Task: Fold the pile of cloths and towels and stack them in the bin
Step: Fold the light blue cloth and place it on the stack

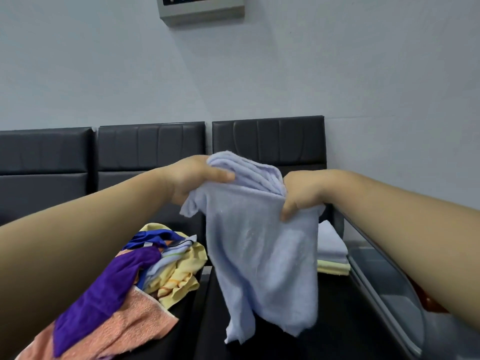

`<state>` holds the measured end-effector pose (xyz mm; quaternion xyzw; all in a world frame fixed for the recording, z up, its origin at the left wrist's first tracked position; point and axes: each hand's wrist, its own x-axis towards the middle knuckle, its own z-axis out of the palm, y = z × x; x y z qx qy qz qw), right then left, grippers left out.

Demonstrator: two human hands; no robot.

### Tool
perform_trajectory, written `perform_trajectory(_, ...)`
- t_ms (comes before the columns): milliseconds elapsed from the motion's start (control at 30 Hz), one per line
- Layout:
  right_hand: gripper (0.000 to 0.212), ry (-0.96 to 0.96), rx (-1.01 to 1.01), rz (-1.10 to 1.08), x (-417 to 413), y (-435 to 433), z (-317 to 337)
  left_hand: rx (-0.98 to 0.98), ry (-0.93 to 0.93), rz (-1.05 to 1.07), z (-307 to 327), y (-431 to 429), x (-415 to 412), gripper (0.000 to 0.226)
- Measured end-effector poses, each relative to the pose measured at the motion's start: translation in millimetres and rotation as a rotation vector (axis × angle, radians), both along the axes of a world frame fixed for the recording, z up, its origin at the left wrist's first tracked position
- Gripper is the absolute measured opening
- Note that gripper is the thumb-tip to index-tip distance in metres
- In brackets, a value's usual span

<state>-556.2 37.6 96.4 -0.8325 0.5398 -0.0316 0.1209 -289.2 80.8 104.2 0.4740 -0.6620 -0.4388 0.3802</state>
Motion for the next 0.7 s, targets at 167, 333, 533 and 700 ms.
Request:
perform_trajectory(167, 0.021, -0.389, 0.059, -0.05, 3.3, -13.4, 4.7, -0.147, -0.75, 0.166, -15.5, -5.7, -1.7, 0.014)
perform_trajectory(333, 0.031, -0.67, 0.435, 0.095, -6.8, -15.3, -11.5, 0.064, 0.257, 0.031, -19.8, -15.5, 10.9, 0.037)
perform_trajectory(533, 0.017, -0.184, 0.221, 0.047, -6.2, -17.3, -15.7, 0.079, 0.307, -0.115, -22.5, -18.3, 0.8, 0.042)
perform_trajectory(700, 0.032, -0.435, 0.364, -0.055, -5.1, -38.1, -31.5, -0.104, -0.844, 0.088, -33.8, -26.0, 9.1, 0.031)
